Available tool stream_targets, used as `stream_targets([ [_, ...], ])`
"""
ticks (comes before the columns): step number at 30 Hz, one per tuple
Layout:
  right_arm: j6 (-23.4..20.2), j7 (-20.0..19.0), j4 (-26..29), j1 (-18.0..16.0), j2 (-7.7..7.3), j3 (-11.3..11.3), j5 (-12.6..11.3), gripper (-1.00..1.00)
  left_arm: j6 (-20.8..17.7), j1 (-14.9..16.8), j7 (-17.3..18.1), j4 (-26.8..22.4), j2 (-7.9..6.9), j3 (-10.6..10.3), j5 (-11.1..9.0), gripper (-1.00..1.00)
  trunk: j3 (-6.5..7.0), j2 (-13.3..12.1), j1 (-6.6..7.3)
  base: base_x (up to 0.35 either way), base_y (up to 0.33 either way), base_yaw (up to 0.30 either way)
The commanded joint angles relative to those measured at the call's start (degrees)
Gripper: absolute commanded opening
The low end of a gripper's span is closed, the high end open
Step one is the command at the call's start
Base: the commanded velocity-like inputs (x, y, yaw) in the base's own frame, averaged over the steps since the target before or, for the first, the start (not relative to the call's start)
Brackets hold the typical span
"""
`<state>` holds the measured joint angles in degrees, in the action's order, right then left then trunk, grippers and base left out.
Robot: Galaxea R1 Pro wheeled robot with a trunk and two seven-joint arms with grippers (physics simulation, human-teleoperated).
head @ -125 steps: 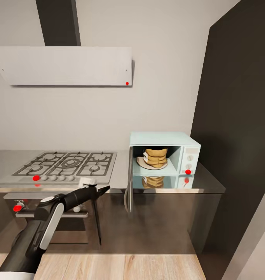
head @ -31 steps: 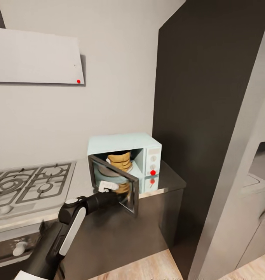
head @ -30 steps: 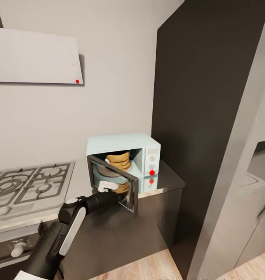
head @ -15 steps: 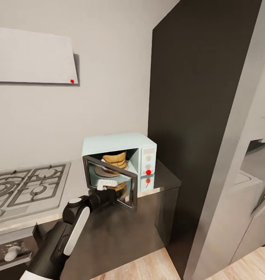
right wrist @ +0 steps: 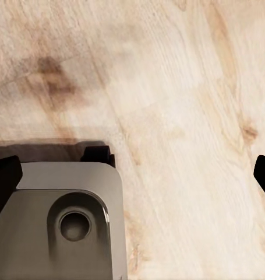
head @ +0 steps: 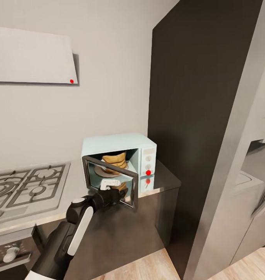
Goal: In the kitchen, take the popcorn bag from the countertop, put it into the microwave, and heat it until the popcorn is cooked so the cooked popcorn ends up inside the bag.
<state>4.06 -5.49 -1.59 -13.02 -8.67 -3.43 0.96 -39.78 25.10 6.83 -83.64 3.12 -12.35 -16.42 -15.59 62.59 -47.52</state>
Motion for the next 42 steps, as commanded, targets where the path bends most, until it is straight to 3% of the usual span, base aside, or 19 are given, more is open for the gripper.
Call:
stream_targets([
  [1,0.3,-0.2,-0.2,-0.1,-0.03,-0.4,0.1,1.00,-0.3,0.0,0.2,0.0,0.04,0.1,0.0,1.00,-0.07,0.0,-0.01,0.120,-0.069,0.000],
  [42,0.3,-0.2,-0.2,-0.1,-0.11,-0.4,0.1,1.00,-0.3,0.1,0.1,-0.2,-0.04,0.0,0.1,1.00,-0.07,0.0,-0.01,0.150,-0.062,0.000],
])
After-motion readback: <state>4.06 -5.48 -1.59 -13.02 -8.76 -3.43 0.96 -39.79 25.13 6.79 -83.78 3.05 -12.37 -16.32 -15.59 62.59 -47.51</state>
